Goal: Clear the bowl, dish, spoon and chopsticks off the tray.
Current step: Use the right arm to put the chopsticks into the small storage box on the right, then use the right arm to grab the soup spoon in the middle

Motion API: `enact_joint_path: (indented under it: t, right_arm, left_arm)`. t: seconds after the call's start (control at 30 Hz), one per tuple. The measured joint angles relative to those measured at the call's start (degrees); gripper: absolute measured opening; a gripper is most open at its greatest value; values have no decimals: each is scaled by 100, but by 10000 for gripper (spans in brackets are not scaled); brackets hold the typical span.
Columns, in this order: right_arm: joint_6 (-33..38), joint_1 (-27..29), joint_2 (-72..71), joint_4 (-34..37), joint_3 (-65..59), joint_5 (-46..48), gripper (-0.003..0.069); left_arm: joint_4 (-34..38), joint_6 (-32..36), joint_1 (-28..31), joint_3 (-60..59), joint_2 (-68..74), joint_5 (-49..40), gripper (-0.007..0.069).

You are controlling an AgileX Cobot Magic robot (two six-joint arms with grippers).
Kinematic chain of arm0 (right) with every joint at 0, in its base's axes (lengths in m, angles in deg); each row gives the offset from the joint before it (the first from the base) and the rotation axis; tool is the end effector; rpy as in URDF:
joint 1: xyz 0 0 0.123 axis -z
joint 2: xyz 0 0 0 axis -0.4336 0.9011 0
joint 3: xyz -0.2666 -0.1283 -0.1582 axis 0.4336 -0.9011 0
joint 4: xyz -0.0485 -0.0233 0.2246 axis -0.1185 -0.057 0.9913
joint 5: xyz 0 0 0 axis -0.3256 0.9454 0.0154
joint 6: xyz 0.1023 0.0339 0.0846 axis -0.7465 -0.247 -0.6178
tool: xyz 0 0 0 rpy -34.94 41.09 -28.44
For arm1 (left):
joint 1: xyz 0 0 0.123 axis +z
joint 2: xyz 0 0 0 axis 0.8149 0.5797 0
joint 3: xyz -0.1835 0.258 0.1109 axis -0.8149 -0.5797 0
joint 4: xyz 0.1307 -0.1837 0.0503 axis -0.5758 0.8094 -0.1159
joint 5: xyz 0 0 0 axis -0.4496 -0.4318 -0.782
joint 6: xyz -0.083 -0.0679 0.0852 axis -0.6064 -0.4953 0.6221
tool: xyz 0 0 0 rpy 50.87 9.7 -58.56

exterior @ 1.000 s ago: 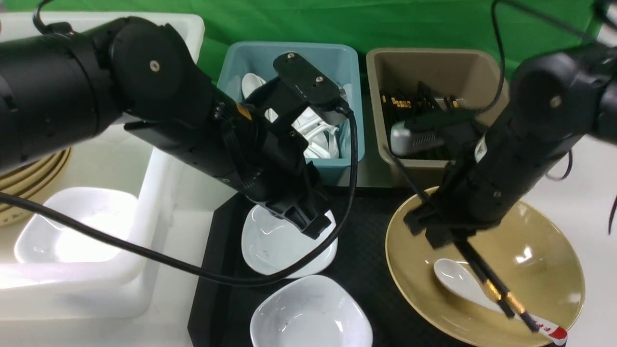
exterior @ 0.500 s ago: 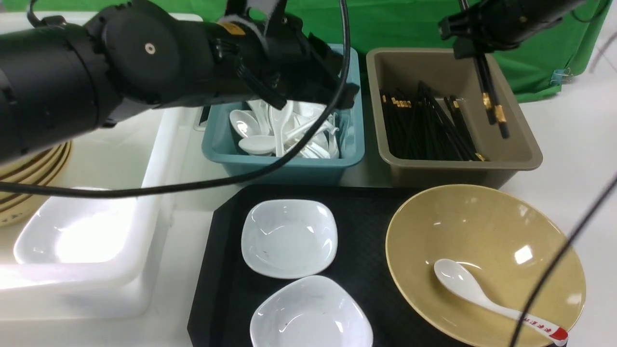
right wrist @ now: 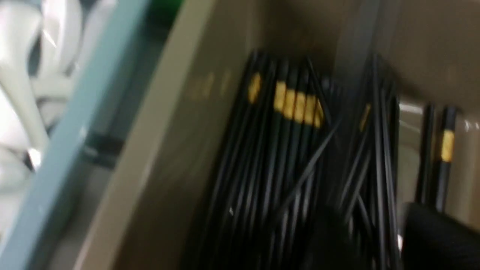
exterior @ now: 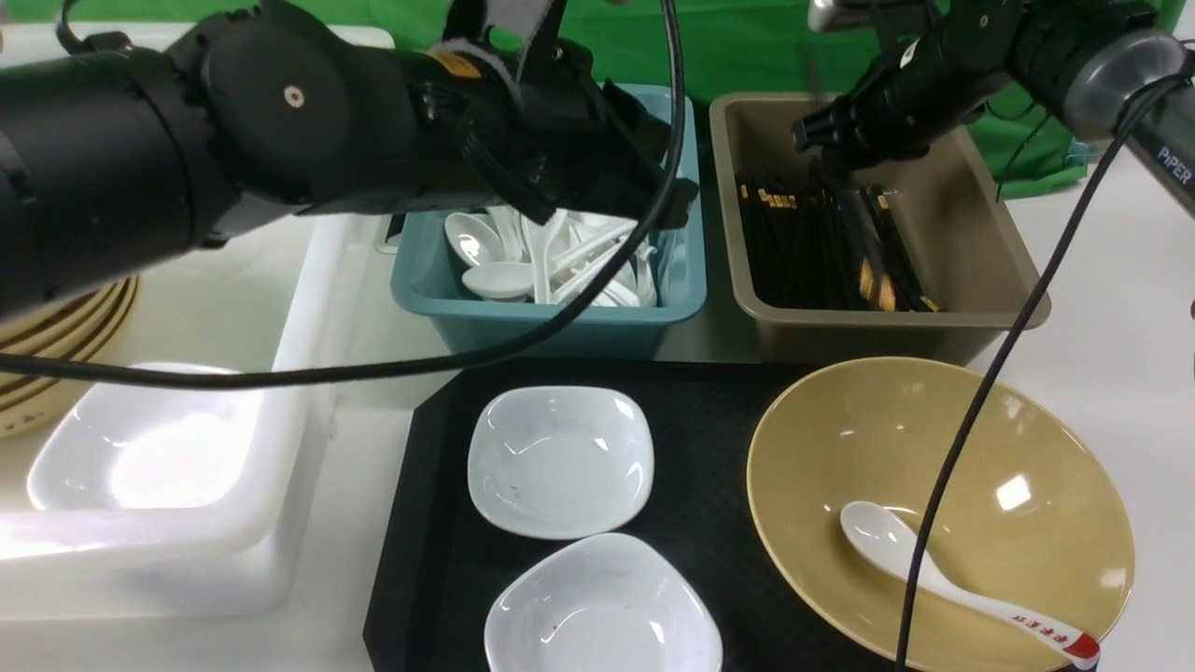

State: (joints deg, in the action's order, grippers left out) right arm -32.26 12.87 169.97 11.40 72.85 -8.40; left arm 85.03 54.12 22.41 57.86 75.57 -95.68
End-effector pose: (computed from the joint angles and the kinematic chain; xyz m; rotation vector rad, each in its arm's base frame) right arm 0.5640 0.1373 0.2505 -0.2856 2.4402 0.1815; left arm 0.3169 -0.2188 0.3860 0.7267 1.8329 -0.4139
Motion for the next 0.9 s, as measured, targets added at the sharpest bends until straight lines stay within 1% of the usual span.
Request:
enact_joint_path:
  t: [0.07,0.1,0.13,0.17,0.2,0.23,0.27,0.3,0.33,0.37,0.43,0.47,0.5,0.53,0.57,0.6,0.63,0.67,0.73,0.77,0.8,0.83,0.9]
  right_arm:
    - [19,0,-55,-24,15,376,451]
    - [37,0,-93,-38,15,649,487]
    - [90,0,-148,-45,15,967,510]
    - [165,0,-209,-58,7,1180,512]
    - [258,0,-371,-58,-120,1530,482]
    - [281,0,-604,-58,-309,1653,424]
    - [330,0,-956,-58,-555,1717,342]
    - [382,-6,-1305,-52,-920,1758,227]
    - [390,-12,-1381,-52,-985,1757,208]
    - [452,-25,-2030,-39,-1577,1769,92]
    - [593,-53,-2785,-18,-2347,1770,43]
    - [716,-76,-3180,-14,-2793,1788,38]
    - [894,-112,-3675,-6,-3418,1829,53]
    - [894,-120,-3738,-6,-3418,1835,53]
    - [1062,-180,-4134,1,-4021,1859,96]
    - [1161,-232,-4351,1,-4428,1859,143]
    - [1204,-259,-4388,1,-4584,1859,164]
    - [1345,-370,-4625,1,-5169,1785,262]
    - [1441,-510,-4701,1,-5661,1642,363]
    - [1551,-654,-4702,1,-6055,1462,451]
    - [1564,-670,-4689,1,-6140,1438,470]
    - [1590,-772,-4642,6,-6320,1323,509]
    - [1622,-859,-4572,6,-6507,1256,543]
  left_arm:
    - [-5,-5,0,0,0,-129,18]
    - [-10,-5,0,0,0,-208,18]
    - [-13,-5,0,0,0,-288,18]
    - [-13,-5,0,0,7,-362,18]
    - [-13,-13,0,0,6,-462,18]
    - [-13,-52,-7,0,-15,-523,18]
    - [-13,-116,-13,0,-40,-619,18]
    - [-13,-174,-12,0,-84,-745,18]
    - [-21,-193,-7,0,-95,-804,18]
    - [-21,-255,0,0,-187,-1099,18]
    - [-25,-283,12,0,-336,-1660,18]
    - [-25,-268,19,6,-393,-2038,18]
    - [-25,-179,19,6,-443,-2593,18]
    - [-18,-153,19,6,-449,-2673,18]
    - [49,36,10,-1,-462,-3196,18]
    - [140,288,-44,-29,-454,-3471,18]
    - [150,335,-65,-29,-446,-3515,18]
    - [208,685,-169,-94,-405,-3685,18]
    - [198,965,-342,-135,-328,-3675,18]
    - [159,1087,-487,-135,-231,-3602,18]
    - [157,1095,-503,-135,-205,-3590,18]
    - [157,1095,-572,-135,-129,-3541,18]
    - [157,1072,-641,-135,-9,-3475,18]
